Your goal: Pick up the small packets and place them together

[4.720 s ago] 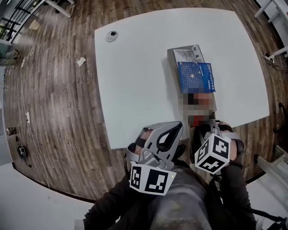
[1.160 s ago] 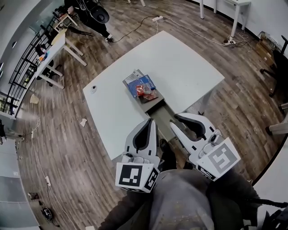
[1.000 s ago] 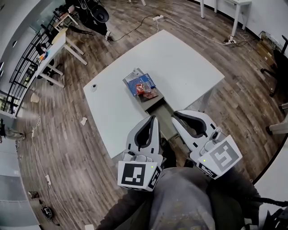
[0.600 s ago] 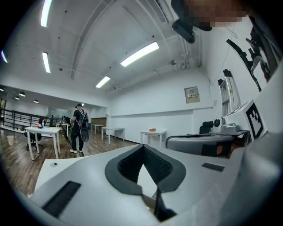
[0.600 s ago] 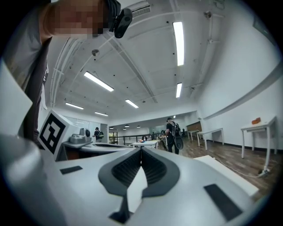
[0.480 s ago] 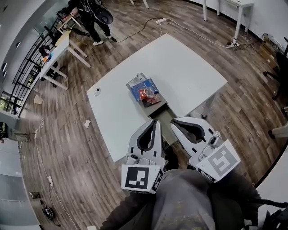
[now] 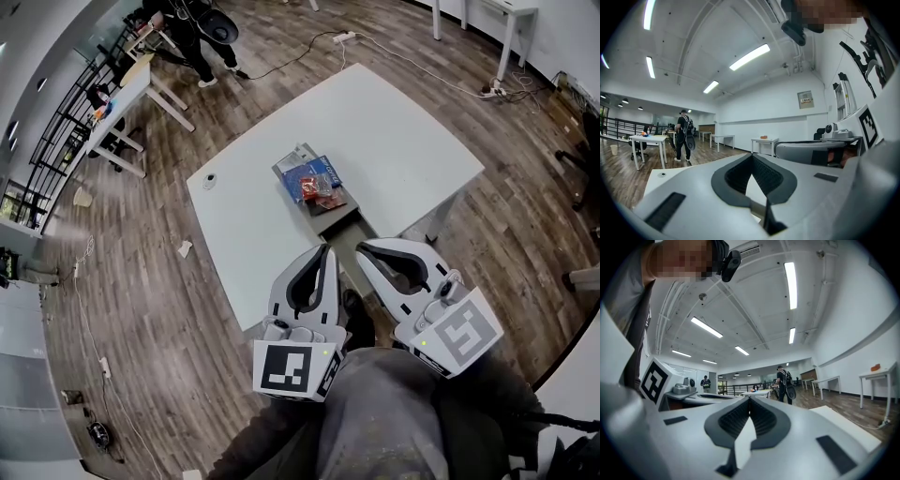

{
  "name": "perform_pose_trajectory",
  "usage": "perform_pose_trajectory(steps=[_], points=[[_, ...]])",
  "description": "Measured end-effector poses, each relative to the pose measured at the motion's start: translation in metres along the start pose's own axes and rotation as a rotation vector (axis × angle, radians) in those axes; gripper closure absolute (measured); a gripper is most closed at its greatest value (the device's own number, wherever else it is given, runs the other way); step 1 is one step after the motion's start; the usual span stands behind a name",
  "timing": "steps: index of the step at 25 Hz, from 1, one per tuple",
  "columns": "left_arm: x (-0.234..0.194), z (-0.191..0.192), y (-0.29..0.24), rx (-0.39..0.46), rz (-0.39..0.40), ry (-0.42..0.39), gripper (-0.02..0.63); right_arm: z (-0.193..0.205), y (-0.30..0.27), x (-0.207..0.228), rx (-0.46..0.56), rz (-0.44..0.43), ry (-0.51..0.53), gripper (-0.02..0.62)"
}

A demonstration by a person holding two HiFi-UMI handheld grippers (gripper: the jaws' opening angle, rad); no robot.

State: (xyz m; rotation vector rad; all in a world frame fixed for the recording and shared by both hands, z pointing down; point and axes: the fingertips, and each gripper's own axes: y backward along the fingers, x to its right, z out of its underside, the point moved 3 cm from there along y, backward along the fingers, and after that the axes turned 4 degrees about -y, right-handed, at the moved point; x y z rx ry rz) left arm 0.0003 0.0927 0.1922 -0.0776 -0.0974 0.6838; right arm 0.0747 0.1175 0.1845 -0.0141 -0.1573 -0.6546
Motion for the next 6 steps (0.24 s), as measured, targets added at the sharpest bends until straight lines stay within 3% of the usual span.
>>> perform_pose_trajectory(steps=[6], points=[[-0.0095,0.0014,0.001,-0.003,-0.014,0.007,0.603,-0.0011,-0.0095,-0.0021,0.002,-0.014,0.005,0.588]])
